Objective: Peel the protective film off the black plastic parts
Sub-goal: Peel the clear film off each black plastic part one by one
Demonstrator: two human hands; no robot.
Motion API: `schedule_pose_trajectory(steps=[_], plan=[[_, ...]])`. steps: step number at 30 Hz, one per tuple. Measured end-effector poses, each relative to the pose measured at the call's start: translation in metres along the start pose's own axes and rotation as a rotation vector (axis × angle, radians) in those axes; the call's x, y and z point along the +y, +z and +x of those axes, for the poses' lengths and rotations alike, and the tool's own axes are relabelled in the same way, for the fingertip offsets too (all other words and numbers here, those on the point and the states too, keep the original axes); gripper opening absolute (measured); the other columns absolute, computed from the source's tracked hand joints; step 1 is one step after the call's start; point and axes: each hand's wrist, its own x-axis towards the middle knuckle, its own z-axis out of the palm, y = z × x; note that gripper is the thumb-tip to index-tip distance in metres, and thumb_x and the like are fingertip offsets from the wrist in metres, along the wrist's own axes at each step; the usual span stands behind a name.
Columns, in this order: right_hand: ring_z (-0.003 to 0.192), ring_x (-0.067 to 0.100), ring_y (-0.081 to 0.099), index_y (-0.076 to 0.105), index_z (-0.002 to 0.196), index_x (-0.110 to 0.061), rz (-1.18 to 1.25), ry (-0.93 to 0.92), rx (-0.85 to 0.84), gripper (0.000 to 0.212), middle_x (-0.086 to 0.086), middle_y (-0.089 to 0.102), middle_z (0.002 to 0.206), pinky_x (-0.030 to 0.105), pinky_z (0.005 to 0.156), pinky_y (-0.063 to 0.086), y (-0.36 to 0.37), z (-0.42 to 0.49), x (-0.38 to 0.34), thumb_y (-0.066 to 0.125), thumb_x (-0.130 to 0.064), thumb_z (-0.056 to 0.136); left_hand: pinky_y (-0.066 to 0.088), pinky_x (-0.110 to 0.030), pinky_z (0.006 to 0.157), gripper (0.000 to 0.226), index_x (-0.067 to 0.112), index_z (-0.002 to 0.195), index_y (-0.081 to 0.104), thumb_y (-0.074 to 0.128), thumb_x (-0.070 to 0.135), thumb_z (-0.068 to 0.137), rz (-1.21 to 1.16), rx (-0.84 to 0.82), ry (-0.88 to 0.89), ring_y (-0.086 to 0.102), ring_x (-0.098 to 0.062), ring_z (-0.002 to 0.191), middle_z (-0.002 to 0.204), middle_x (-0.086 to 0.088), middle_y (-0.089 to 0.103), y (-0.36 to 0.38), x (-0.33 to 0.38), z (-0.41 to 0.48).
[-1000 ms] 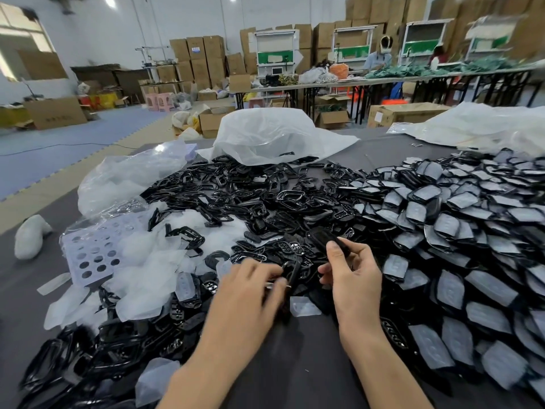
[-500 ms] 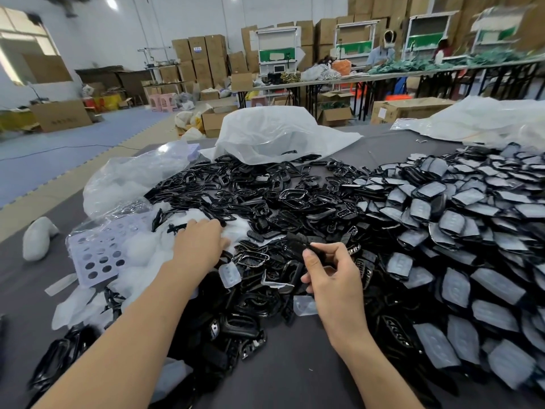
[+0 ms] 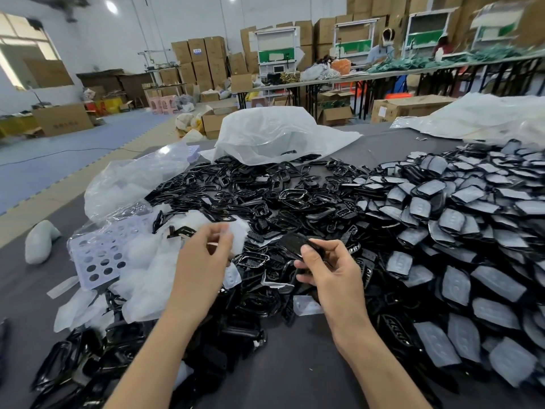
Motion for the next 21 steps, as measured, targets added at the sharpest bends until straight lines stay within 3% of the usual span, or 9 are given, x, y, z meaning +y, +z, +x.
schedule_pose_trajectory(steps=[5, 11, 17, 21], plan=[[0.097, 0.015, 0.071, 0.075, 0.086, -0.025, 0.212, 0.122, -0.177, 0.010, 0.002, 0.073, 0.098, 0.027, 0.084, 0.058, 0.002, -0.001, -0.002, 0.077, -0.027, 0.076, 0.059, -0.025, 0.067, 0.003, 0.019, 0.095, 0.066, 0.067, 0.017, 0.093, -0.433, -0.083, -0.215, 0.070, -0.015, 0.065, 0.075, 0.008, 0.071, 0.024, -0.002, -0.033], [0.103, 0.026, 0.073, 0.071, 0.098, -0.011, 0.225, 0.148, -0.204, 0.022, 0.012, 0.075, 0.106, 0.027, 0.081, 0.059, 0.004, -0.001, 0.000, 0.074, -0.020, 0.078, 0.058, -0.023, 0.064, 0.002, 0.008, 0.091, 0.066, 0.065, 0.008, 0.093, -0.536, -0.183, -0.211, 0.070, -0.012, 0.069, 0.076, -0.001, 0.073, 0.037, 0.004, -0.046], [0.101, 0.026, 0.073, 0.068, 0.101, -0.005, 0.350, 0.180, -0.172, 0.027, 0.015, 0.075, 0.107, 0.027, 0.080, 0.059, 0.003, 0.001, 0.000, 0.072, -0.015, 0.077, 0.057, -0.026, 0.068, 0.035, -0.001, 0.092, 0.064, 0.063, 0.034, 0.087, -0.718, -0.280, -0.251, 0.070, -0.017, 0.079, 0.086, -0.014, 0.072, 0.034, 0.008, -0.050], [0.096, 0.023, 0.074, 0.067, 0.102, -0.004, 0.400, 0.211, -0.150, 0.027, 0.015, 0.075, 0.105, 0.026, 0.076, 0.059, 0.004, 0.001, -0.001, 0.071, -0.014, 0.077, 0.057, -0.026, 0.066, 0.032, 0.002, 0.094, 0.062, 0.060, 0.035, 0.090, -0.846, -0.318, -0.312, 0.070, -0.018, 0.083, 0.092, -0.016, 0.073, 0.032, 0.008, -0.050]])
